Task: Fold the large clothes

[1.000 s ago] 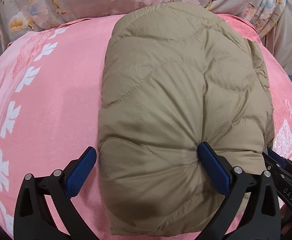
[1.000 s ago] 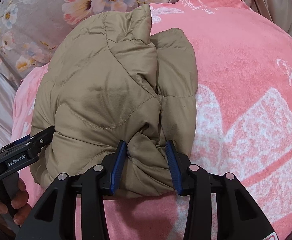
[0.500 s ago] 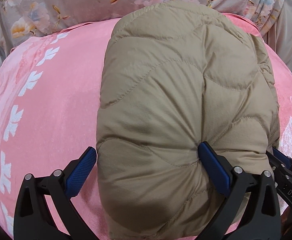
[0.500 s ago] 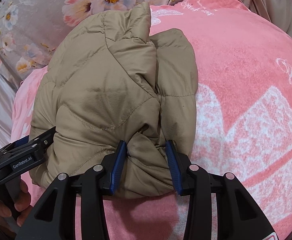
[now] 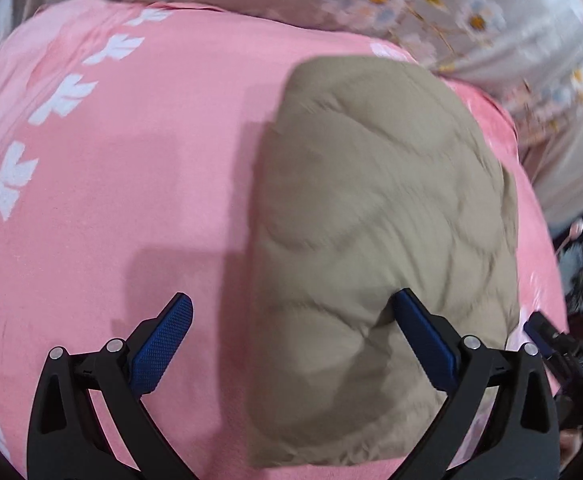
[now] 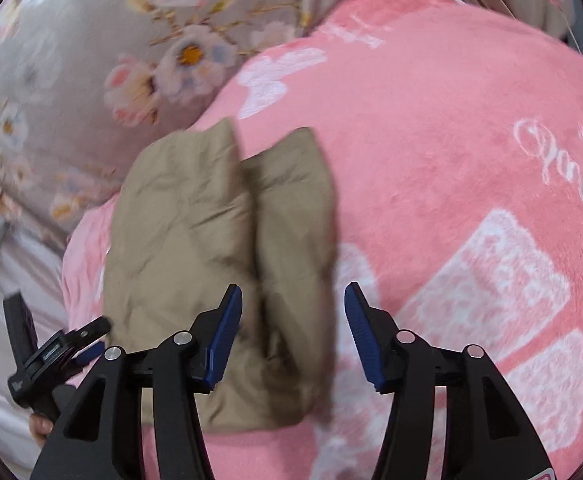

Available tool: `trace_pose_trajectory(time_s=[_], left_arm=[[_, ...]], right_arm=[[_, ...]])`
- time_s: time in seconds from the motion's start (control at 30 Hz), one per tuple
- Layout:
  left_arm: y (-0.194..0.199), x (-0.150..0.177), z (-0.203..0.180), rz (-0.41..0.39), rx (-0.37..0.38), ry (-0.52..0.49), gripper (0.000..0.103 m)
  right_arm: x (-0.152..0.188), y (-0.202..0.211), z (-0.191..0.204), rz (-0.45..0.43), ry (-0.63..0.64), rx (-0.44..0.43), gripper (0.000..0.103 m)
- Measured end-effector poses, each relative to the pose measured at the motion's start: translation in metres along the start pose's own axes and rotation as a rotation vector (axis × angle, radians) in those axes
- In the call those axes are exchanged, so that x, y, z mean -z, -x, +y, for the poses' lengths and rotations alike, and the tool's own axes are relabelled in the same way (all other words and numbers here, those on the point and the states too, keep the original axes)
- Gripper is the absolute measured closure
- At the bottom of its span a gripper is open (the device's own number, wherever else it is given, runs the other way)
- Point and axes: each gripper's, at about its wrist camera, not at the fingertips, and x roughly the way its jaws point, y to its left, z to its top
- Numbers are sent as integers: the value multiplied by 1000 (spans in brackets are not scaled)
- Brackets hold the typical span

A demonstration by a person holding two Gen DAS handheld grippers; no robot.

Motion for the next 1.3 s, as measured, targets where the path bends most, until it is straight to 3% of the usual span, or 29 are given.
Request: trace_pose_trajectory(time_s=[0.1,0.2,0.37,0.6,0.67,0.83,0.9,1.07,1.3], left_arm=[[-10,-20,14,42,48,48,5],[-24,-31,16,95,134,53,5],[-55,-36,18,202,323,125,5],[-58,-32,-4,171,278,51,5],[-57,-33,-7,153,266,31,5],[-48,-33,-20,103,204,-55,7],[-41,-34,-27,86,180,-90,11],[-16,-36,-41,-7,129,-180,22],[32,-46,-54,-161,101,-281,27]], right_arm=[[-10,-29,-19,100,-83,-50,49],[-11,-60,-23,217,-135,-173,47],[-15,-77,-11,250,-117,-227,43],[-12,-103,-10,312,-171,-381,43],[-11,-107,-4,300,-162,-405,43],[-10,-108,9,259,-116,-429,78],[-11,-100,22,207,-36,-393,83],[-13,-73,56,79,87,-295,88],[-19,-28,110,-121,240,-258,89]])
